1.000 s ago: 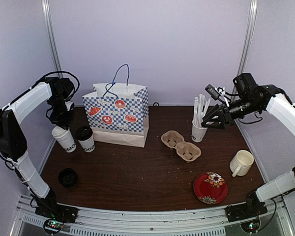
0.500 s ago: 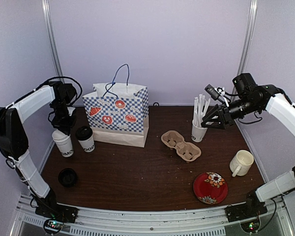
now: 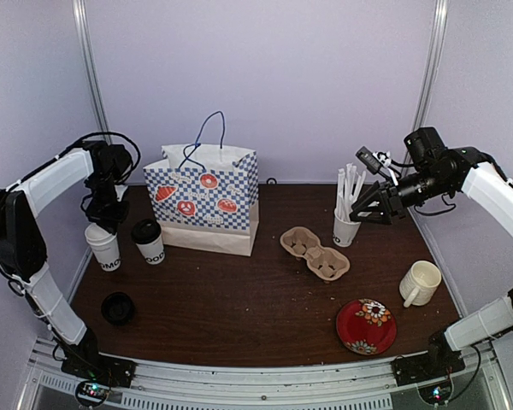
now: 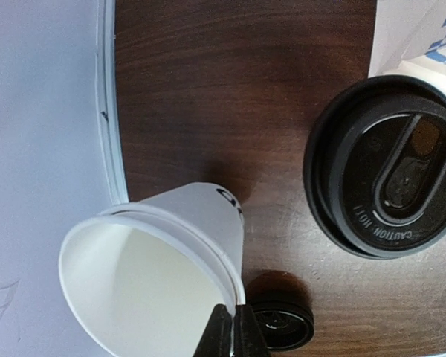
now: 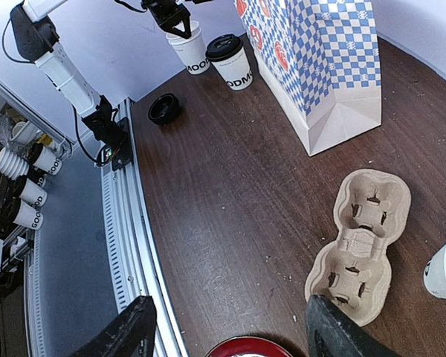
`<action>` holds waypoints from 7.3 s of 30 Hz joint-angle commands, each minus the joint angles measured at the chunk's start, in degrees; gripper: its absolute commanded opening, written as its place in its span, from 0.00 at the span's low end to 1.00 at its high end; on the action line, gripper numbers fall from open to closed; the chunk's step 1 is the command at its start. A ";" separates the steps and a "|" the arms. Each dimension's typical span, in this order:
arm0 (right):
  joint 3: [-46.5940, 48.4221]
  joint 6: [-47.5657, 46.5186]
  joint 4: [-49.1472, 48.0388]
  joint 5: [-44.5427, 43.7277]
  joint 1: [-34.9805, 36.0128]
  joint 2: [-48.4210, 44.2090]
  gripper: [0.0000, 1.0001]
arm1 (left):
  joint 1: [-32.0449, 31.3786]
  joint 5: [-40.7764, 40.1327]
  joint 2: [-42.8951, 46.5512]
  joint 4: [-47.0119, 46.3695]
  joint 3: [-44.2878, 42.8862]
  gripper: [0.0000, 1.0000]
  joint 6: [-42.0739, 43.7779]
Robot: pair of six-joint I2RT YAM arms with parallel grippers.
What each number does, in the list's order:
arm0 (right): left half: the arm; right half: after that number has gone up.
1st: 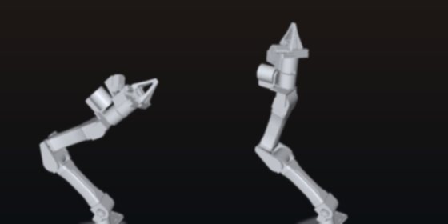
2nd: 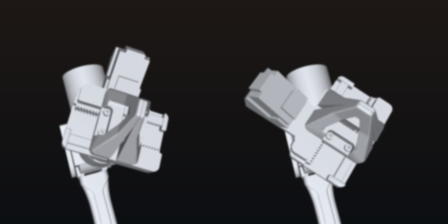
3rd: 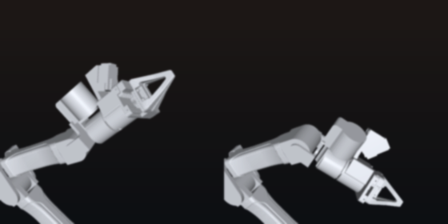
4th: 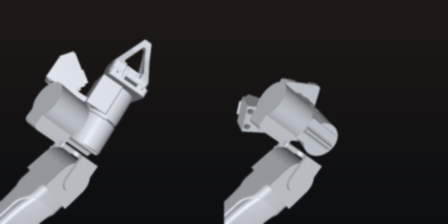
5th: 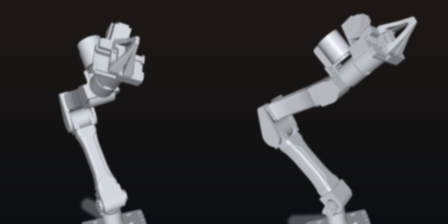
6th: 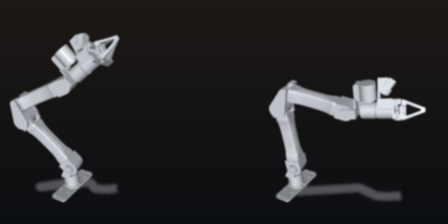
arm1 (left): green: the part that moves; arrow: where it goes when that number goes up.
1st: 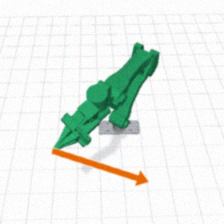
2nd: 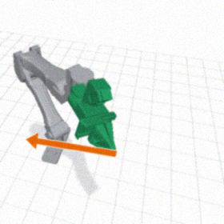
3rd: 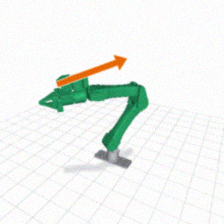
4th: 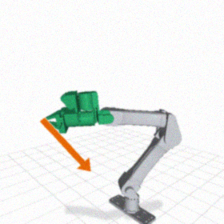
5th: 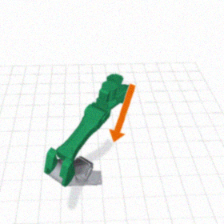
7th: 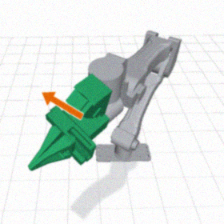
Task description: Pack the takeout coffee
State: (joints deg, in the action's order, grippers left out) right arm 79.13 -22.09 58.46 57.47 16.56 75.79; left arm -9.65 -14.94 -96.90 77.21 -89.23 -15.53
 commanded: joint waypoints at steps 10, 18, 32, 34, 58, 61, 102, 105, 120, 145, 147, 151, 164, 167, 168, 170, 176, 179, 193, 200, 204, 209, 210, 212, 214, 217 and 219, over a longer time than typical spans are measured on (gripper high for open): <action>0.29 -2.70 -0.17 1.95 2.21 1.05 0.93 | -3.32 17.67 10.64 7.75 -8.26 0.00 0.96; 8.40 0.06 -3.66 -10.51 17.38 8.32 0.98 | -16.24 36.68 12.50 3.16 -18.04 0.00 0.79; 26.68 6.44 -6.26 -20.71 34.09 25.46 0.99 | -27.23 46.26 10.30 -5.74 -19.23 0.00 -3.43; 28.98 7.52 -6.10 -21.34 34.76 27.39 0.99 | -27.83 47.23 10.43 -7.00 -19.31 0.00 -4.22; 19.73 4.59 -9.88 -13.87 35.98 26.72 0.51 | -28.14 51.64 12.38 -8.79 -21.20 0.00 -5.83; 15.78 4.34 -11.31 -12.29 34.72 24.58 0.50 | -27.99 47.16 12.33 -4.07 -26.27 0.00 -4.80; 3.82 -6.48 -1.78 -3.69 30.29 12.19 0.53 | -2.01 1.77 15.54 -2.25 8.74 0.00 0.05; 4.00 -6.24 -1.76 -3.46 30.21 12.04 0.53 | 0.15 2.00 11.12 -5.99 11.08 0.00 1.51; 3.94 -5.25 -2.82 -2.69 30.11 12.47 0.53 | 2.15 3.86 3.21 -10.28 12.54 0.08 3.58; 11.17 2.02 -4.36 3.13 28.03 15.91 0.54 | -32.82 46.43 35.14 -50.31 13.38 0.66 7.17; 11.62 2.62 -4.66 3.10 27.92 15.88 0.55 | -35.57 45.28 32.62 -47.99 12.01 0.66 8.63; 12.13 3.84 -5.52 3.47 27.62 15.92 0.55 | -41.06 42.31 27.88 -43.82 9.51 0.66 11.41; 11.68 4.80 -6.64 3.44 27.46 16.02 0.56 | -44.49 43.29 20.57 -39.74 4.90 0.49 12.47; 11.40 4.90 -6.81 3.24 27.41 15.91 0.57 | -44.48 44.39 20.45 -39.31 4.48 0.43 12.21; 11.36 4.96 -7.00 3.29 27.37 15.89 0.56 | -44.48 44.80 20.18 -38.99 4.12 0.35 12.11; 11.34 5.14 -7.23 3.21 27.31 16.00 0.57 | -44.44 45.28 19.57 -38.64 3.58 0.23 11.86; 11.12 3.37 -5.38 0.66 26.77 15.10 0.69 | -44.40 43.03 19.02 -36.94 2.70 0.00 11.98; 10.48 1.87 -3.37 -1.54 25.12 12.94 0.99 | -44.45 41.43 18.30 -33.52 0.84 0.00 12.76; 0.73 2.63 -3.66 3.61 -7.75 -4.96 0.99 | -53.58 17.80 4.66 -15.53 -3.31 0.00 18.72; -3.49 10.41 -12.05 4.59 -17.29 -7.12 0.99 | -57.92 5.93 -8.04 -6.42 -10.04 0.00 20.50; -3.72 11.57 -13.46 6.52 -17.43 -6.66 1.00 | -58.36 2.52 -11.47 -2.61 -11.79 0.00 20.64; -4.18 11.58 -13.88 7.24 -17.44 -6.35 0.99 | -58.38 3.40 -12.91 -2.02 -11.91 0.00 20.62; -4.37 11.60 -14.05 7.38 -17.44 -6.28 0.99 | -58.38 3.72 -13.17 -2.05 -11.94 0.01 20.59; -4.59 11.75 -14.28 7.85 -17.44 -6.12 0.99 | -58.36 3.84 -14.12 -2.02 -12.17 0.01 20.61; -4.69 11.79 -14.45 8.00 -17.44 -6.03 0.99 | -58.37 3.93 -14.78 -2.04 -12.43 0.02 20.84; -4.69 11.78 -14.60 8.27 -17.44 -6.00 0.99 | -58.38 4.82 -15.81 -2.01 -13.04 0.03 21.20; -4.78 11.80 -14.57 8.52 -17.44 -6.00 0.99 | -58.33 5.17 -16.26 -2.04 -13.32 0.06 21.30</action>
State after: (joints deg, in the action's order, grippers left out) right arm 74.72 -10.66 45.15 64.42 -0.64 69.76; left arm -67.99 -10.28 -112.12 74.61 -100.71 4.75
